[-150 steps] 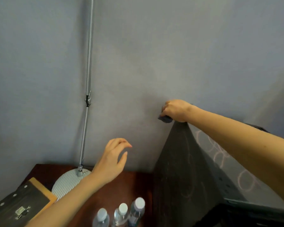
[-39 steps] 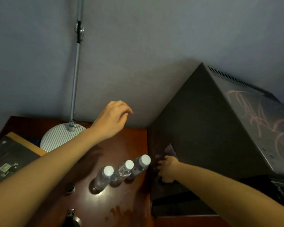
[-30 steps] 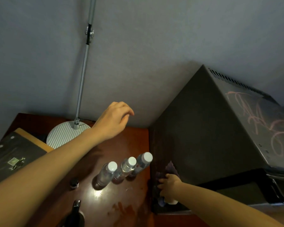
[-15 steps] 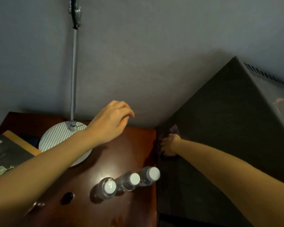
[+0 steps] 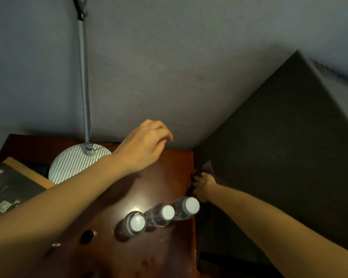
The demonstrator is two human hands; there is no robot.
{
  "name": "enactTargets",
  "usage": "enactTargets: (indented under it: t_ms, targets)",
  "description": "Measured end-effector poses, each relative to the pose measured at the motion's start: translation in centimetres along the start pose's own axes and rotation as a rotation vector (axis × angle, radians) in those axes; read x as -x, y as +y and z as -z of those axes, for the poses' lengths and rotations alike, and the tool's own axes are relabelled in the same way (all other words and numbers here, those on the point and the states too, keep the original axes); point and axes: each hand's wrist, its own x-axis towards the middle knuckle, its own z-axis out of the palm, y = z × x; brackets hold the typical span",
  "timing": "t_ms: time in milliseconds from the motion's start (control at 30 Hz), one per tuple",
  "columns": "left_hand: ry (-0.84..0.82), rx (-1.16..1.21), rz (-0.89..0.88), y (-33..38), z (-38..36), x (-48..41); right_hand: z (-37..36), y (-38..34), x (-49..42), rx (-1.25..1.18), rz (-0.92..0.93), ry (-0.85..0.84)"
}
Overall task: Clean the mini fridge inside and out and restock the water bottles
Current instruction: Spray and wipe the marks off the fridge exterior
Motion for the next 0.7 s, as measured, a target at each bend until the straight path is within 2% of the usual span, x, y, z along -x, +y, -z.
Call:
enactTargets:
  t_ms: [67, 100, 133, 167, 200, 233, 300, 433, 567, 700]
  targets:
    - [0.023, -0.008, -0.003, 0.6, 0.7, 0.4, -3.3, -3.4, 0.7, -0.138, -0.013, -0.055]
    - [0.035, -0.012, -0.002, 0.9, 1.1, 0.7, -4.3, -4.0, 1.5, -0.494, -0.032, -0.133]
    - [0.046, -0.016, -0.004, 1.3, 1.5, 1.0, -6.3, -5.3, 1.8, -0.371, -0.199, -0.069]
    - [0.053, -0.020, -0.007, 1.8, 1.8, 1.4, -7.7, -6.6, 2.6, -0.172, -0.270, -0.174]
    - [0.057, -0.024, -0.012, 2.2, 2.0, 1.8, -7.8, -7.7, 4.3, 0.033, -0.043, -0.361]
    - [0.056, -0.027, -0.016, 2.6, 2.3, 2.2, -7.3, -8.8, 5.2, 0.247, 0.219, -0.161]
    - [0.054, -0.028, -0.027, 3.3, 2.6, 3.0, -7.0, -10.5, 8.2, 0.392, 0.310, -0.130]
    - [0.060, -0.028, -0.027, 4.0, 3.1, 4.3, -7.7, -11.5, 9.5, 0.191, 0.200, -0.127]
    - [0.071, -0.035, -0.031, 3.8, 3.2, 4.7, -6.6, -10.6, 10.0, 0.183, 0.191, -0.122]
    - [0.079, -0.037, -0.011, 3.3, 2.9, 4.2, -5.1, -8.3, 8.6, 0.179, 0.124, -0.050]
